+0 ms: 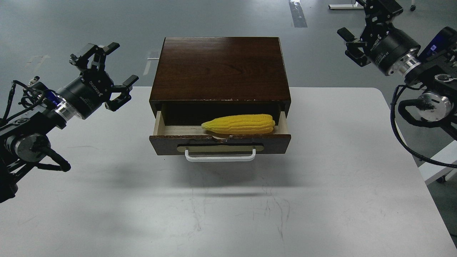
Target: Put corn in drawer with both arms
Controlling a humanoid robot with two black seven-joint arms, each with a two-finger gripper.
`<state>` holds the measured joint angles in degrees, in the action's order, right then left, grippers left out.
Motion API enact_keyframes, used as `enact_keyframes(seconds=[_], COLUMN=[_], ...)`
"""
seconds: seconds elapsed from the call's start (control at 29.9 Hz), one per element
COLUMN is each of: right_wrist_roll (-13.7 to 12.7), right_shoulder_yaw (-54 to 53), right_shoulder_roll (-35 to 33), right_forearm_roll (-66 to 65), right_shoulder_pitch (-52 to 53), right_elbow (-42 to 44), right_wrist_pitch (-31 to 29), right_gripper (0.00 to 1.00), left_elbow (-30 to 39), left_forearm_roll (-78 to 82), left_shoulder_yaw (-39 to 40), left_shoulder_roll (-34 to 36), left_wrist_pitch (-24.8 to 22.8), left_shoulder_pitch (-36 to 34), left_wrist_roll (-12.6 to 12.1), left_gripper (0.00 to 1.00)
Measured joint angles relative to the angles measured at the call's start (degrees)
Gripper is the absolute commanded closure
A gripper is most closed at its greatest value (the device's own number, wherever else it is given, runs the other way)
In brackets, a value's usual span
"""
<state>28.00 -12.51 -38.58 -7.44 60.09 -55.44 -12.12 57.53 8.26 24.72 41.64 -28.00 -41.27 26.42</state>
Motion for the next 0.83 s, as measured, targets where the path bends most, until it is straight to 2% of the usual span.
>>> enact_keyframes(seconds=[0.13,0.43,0.83], right_wrist_roll=[0.0,0.0,0.0], right_shoulder_yaw=[-0.8,-8.0,-8.5], right_shoulder_roll=[2.1,7.7,13.2], right_forearm_roll=[4.6,5.6,5.5], right_shoulder_pitch=[-4.8,-13.9,-16.1], right_elbow=[0.3,3.7,5.9], right_wrist_pitch=[0.0,-0.6,0.0], right_gripper=[0.0,0.0,0.0], left_elbow=[-0.1,-0.8,-1.8], left_forearm_roll=[0.0,0.0,0.0], left_shoulder_yaw=[0.4,2.9,3.5], left_shoulder_roll=[-0.6,-1.6,-2.9], left_wrist_pitch=[0.0,0.0,0.0], left_shoulder_pitch=[0.4,2.5,2.8], left_wrist_roll=[0.0,0.1,-0.1], left_gripper=[0.02,0.02,0.02])
